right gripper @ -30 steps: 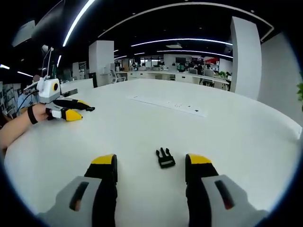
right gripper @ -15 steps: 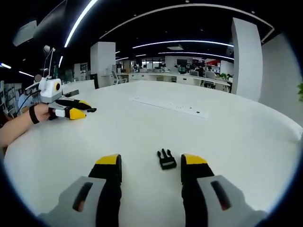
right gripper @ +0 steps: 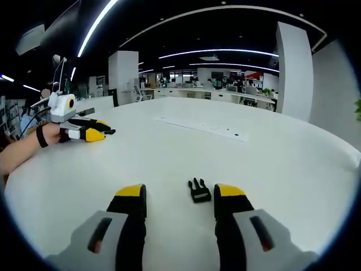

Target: Snap the two parts of the plastic buckle together until the buckle closes and remains connected.

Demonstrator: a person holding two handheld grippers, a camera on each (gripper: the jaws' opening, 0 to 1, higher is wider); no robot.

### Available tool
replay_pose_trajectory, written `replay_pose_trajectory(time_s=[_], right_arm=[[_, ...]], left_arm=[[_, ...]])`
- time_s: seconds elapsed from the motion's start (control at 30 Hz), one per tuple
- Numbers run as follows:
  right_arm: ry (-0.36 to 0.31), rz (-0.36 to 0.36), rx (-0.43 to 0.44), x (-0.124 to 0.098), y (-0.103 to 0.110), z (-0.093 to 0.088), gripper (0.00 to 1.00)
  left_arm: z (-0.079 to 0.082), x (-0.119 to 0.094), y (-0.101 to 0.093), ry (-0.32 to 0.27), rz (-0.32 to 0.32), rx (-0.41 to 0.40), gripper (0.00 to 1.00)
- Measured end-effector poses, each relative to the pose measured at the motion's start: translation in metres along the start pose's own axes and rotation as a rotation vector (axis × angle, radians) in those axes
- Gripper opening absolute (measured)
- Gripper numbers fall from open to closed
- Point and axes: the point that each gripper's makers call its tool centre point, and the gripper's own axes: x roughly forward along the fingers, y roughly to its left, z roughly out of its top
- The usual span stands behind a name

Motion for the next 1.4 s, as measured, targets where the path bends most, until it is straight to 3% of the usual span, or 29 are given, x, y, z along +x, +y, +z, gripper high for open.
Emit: replay_pose_trajectory(time_s=[0.13, 0.83, 1.4], right_arm=[[0.0, 0.0, 0.001, 0.001, -0.001, 0.0, 0.48], [-0.008, 0.005, -0.001, 0.0, 0.001, -0.001, 0.47], [-0.017, -0.005, -0.007, -0.003, 0.001, -0.001, 0.37]], left_arm=[[0.0, 0.001, -0.002, 0.001, -0.011, -0.002, 0.28], [0.0, 0.005, 0.007, 0.013, 0.005, -0.028, 0.24], [0.007, 0.01, 0.016, 0.008, 0.0, -0.018, 0.22]])
